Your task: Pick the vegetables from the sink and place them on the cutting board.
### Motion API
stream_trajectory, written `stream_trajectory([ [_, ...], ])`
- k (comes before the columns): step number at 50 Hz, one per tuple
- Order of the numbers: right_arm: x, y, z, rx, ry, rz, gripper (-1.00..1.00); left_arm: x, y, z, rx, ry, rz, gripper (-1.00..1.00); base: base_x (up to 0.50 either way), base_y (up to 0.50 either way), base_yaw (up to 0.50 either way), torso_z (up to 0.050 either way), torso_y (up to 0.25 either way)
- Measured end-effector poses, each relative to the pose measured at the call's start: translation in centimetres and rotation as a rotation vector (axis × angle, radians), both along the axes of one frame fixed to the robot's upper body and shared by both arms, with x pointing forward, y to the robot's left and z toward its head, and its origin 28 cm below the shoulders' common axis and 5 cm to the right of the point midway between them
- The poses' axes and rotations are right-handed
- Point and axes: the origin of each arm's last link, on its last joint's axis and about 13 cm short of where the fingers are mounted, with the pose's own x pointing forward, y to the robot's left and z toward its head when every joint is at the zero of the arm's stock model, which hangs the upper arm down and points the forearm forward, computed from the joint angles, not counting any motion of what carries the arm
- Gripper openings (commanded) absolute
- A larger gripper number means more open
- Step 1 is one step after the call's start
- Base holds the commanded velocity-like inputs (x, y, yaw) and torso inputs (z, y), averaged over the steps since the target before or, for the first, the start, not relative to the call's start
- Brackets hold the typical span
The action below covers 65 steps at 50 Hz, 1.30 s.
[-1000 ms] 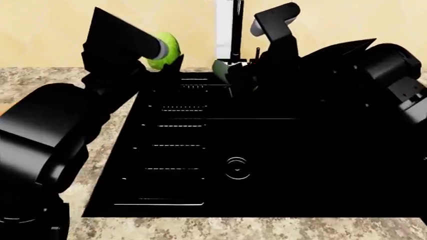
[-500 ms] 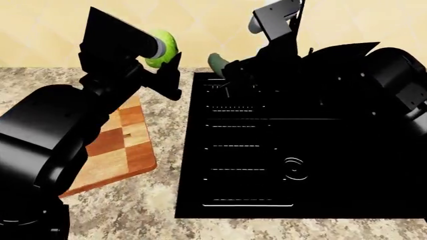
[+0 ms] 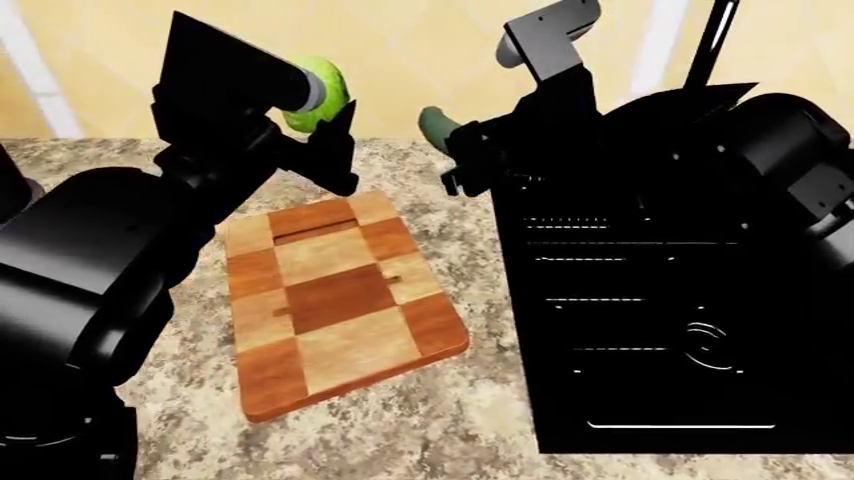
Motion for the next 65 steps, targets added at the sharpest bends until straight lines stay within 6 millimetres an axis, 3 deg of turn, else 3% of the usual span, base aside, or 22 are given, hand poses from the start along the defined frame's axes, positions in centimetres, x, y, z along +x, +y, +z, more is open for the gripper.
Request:
stream_trajectory([
  [12,-0.2,0.0,0.0,-0.007,-0.001,-0.005,-1.00,-0.2,0.0,0.1,-0.003,-0.004,-0.002,-1.00,0.00,0.50,0.00,0.000,0.001],
  [27,1.0,0.0,-0.3,-0.020,0.055,-0.037,-1.00,0.1,-0.1,0.3,0.000,-0.006,0.015,-1.00,0.00,0.00,0.00,0.000,0.000],
  [40,3.0,0.4,-1.6,-0.070,0.155,-0.069,-1.00,0.6,-0.3,0.4,0.018,-0.015,0.052,-1.00,0.00,0.00,0.00,0.000,0.000],
  [65,3.2,1.4,-4.3,-0.109,0.270,-0.031,-1.00,0.4,-0.5,0.6,0.015,-0.021,0.062,-1.00,0.00,0.00,0.00,0.000,0.000],
])
